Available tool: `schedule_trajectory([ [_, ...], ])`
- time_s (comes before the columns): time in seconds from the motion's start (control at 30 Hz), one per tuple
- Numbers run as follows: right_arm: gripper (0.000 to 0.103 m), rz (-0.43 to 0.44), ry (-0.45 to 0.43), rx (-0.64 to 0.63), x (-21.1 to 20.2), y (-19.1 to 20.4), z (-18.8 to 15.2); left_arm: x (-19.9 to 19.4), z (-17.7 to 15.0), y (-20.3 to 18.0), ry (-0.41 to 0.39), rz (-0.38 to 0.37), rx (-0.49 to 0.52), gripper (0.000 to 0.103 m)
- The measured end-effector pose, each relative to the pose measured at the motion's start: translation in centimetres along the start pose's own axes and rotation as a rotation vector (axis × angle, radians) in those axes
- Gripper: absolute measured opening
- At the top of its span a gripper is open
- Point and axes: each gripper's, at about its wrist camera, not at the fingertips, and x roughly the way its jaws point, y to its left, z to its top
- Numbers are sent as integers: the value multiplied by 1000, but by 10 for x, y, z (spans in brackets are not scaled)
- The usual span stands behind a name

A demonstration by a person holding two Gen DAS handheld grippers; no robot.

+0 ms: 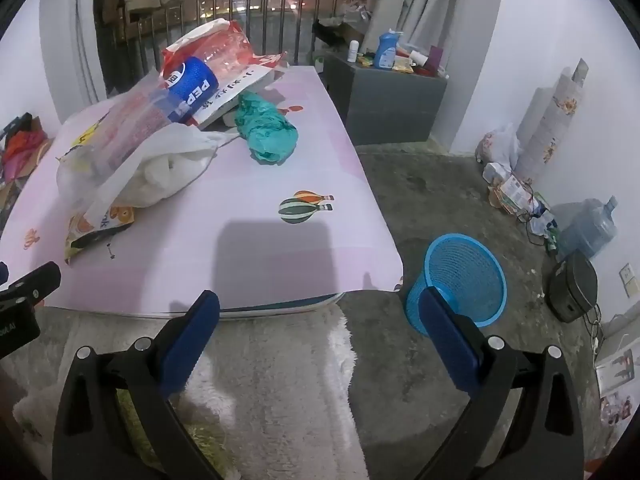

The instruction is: Collect trash

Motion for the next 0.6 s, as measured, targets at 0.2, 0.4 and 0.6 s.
schedule_trajectory([
  [0.2, 97, -2, -4, -3, -1, -1, 1, -2, 1, 1, -9, 10, -11, 95],
  [0.4, 97, -2, -6, -4, -2, 0, 0, -4, 0, -4, -2, 7, -3, 95],
  [0.6, 97, -5, -8, -4, -3, -2, 2, -3, 1, -6, -2, 4, -3, 95],
])
